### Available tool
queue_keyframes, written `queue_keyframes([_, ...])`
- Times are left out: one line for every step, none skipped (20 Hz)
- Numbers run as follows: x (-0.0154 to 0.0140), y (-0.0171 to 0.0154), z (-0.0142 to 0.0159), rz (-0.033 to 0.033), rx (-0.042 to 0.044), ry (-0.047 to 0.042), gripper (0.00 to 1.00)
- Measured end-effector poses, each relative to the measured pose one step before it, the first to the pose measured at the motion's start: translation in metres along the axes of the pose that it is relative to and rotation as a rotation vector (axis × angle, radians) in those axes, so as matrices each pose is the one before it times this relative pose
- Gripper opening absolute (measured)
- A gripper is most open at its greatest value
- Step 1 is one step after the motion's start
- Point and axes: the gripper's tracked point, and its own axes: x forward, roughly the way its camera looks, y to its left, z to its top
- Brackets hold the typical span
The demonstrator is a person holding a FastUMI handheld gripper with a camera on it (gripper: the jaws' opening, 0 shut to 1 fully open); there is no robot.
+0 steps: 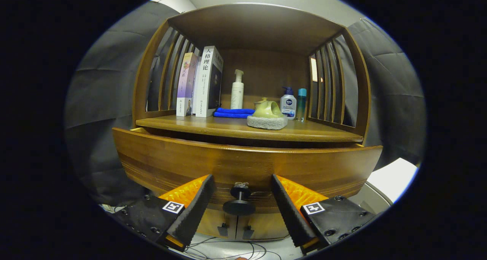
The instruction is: Pull open the drawer, take out the items inside it, and place them on the countertop above the cabinet.
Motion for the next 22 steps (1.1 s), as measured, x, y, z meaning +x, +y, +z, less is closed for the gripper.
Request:
queue_keyframes([0.00288,-0.00001,0.00091,0.00197,0.00279,-0.00210,0.97])
queue_keyframes([0.00247,-0.00037,-0.00003,0.00051,-0.00222,0.00117,0.97])
queue_keyframes([0.00194,-0.00023,0.00064,-0.00142,-0.00283,0.00002,0.97])
queue_keyframes([0.00167,-0.00042,0.00020,-0.00131,-0.00105,-0.00066,0.97])
queue_keyframes([0.00173,-0.00036,0.00026,-0.00009,-0.00107,0.00000,0.97])
queue_keyframes([0.00156,0.00027,0.00053,0.00234,0.00406,-0.00191,0.97])
queue_keyframes([0.00236,0.00015,0.00057,0.00341,0.00470,0.00126,0.97])
queue_keyframes([0.00238,-0.00007,0.00048,0.00405,0.00511,-0.00167,0.97])
queue_keyframes([0.00254,-0.00022,0.00074,0.00379,0.00208,0.00190,0.97])
queue_keyframes([0.00370,-0.00067,0.00083,0.00118,0.00250,0.00095,0.97])
queue_keyframes([0.00302,0.00007,-0.00016,0.00222,-0.00404,0.00206,0.97])
queue_keyframes([0.00203,-0.00070,0.00008,0.00200,-0.01022,0.00076,0.97])
queue_keyframes([0.00348,-0.00039,0.00051,0.00281,-0.00768,0.00143,0.97])
queue_keyframes([0.00329,-0.00021,0.00007,0.00268,-0.00279,-0.00037,0.97])
queue_keyframes([0.00292,-0.00024,0.00106,0.00249,0.00184,0.00251,0.97])
queue_keyframes([0.00272,-0.00011,0.00043,0.00043,0.00530,-0.00065,0.97])
queue_keyframes([0.00282,-0.00046,0.00074,-0.00014,-0.00023,0.00338,0.97])
queue_keyframes([0.00178,-0.00029,-0.00006,-0.00079,-0.00032,-0.00011,0.97])
queue_keyframes([0.00240,-0.00084,0.00043,0.00088,-0.00381,-0.00278,0.97])
queue_keyframes([0.00031,0.00109,0.00022,0.00161,0.00406,-0.00107,0.97])
queue_keyframes([0.00206,-0.00066,0.00039,-0.00404,0.00605,-0.00612,0.97])
queue_keyframes([0.00003,-0.00103,0.00136,-0.00545,0.01351,-0.00351,0.97])
